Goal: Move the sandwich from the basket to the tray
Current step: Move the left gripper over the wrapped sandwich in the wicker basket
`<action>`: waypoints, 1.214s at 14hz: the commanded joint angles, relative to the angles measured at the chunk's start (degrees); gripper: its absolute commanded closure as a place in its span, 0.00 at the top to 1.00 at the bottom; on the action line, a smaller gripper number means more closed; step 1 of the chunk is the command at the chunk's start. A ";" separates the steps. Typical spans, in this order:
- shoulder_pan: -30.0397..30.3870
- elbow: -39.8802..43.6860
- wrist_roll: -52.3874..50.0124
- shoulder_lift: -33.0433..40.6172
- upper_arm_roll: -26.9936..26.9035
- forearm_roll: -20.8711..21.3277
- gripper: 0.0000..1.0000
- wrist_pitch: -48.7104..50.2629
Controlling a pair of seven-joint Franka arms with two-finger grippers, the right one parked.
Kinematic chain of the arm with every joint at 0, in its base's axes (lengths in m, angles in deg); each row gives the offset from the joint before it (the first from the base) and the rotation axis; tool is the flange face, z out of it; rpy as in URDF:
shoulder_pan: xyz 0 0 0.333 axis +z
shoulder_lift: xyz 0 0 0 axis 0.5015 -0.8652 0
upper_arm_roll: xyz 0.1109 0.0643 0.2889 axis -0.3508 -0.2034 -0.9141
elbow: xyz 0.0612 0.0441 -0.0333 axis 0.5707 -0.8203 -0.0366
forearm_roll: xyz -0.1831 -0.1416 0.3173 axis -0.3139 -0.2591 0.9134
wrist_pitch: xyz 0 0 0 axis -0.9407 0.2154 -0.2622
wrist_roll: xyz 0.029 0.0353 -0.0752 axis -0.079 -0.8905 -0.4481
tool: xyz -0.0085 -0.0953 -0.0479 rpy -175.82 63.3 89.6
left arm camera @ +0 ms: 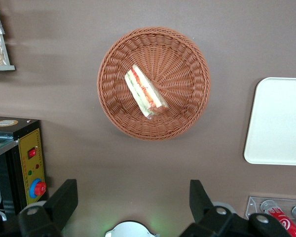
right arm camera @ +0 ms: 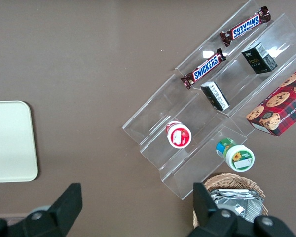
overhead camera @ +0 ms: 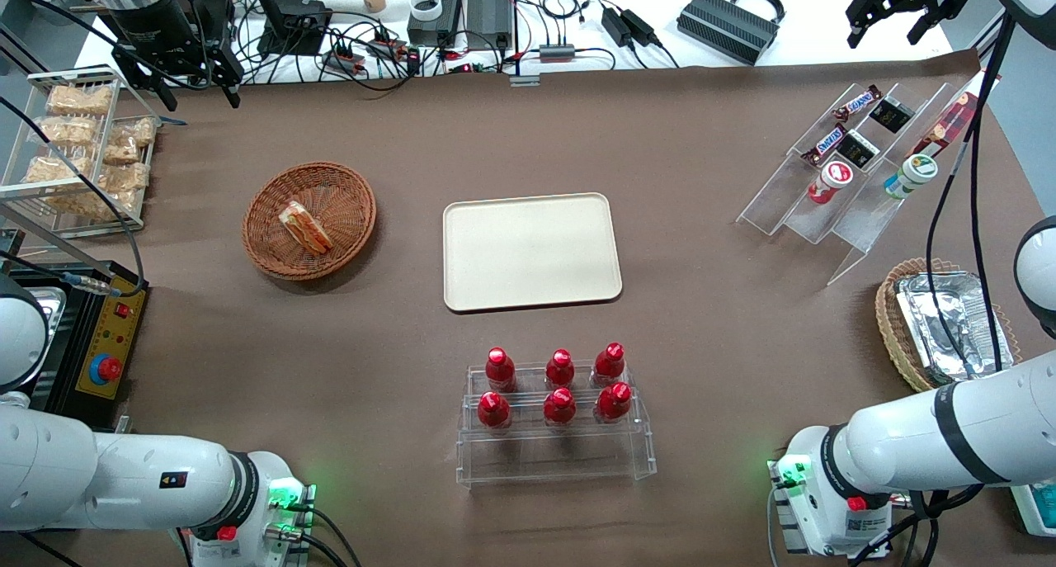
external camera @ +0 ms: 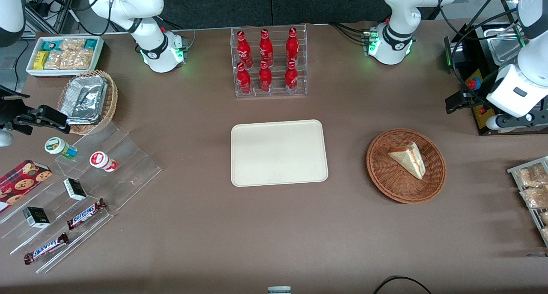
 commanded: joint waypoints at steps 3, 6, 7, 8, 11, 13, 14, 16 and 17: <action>-0.09 -1.61 0.40 1.34 -0.11 0.30 1.00 1.67; 0.09 -8.01 0.58 2.64 -0.11 0.91 1.00 -3.06; 0.09 -11.34 0.14 3.44 -0.20 1.26 1.00 -6.21; 0.09 -13.55 -0.56 3.97 -0.20 1.79 1.00 -8.51; 0.09 -17.52 -13.26 3.18 -0.11 2.14 1.00 -12.47; 0.00 -21.11 -18.91 2.13 -0.11 1.88 1.00 -17.38; 0.00 -22.70 -22.42 1.69 -0.11 1.70 1.00 -20.80; 0.00 -24.38 -24.47 0.11 -0.11 1.44 1.00 -24.25; 0.00 -25.34 -24.65 -0.68 -0.11 1.35 1.00 -26.09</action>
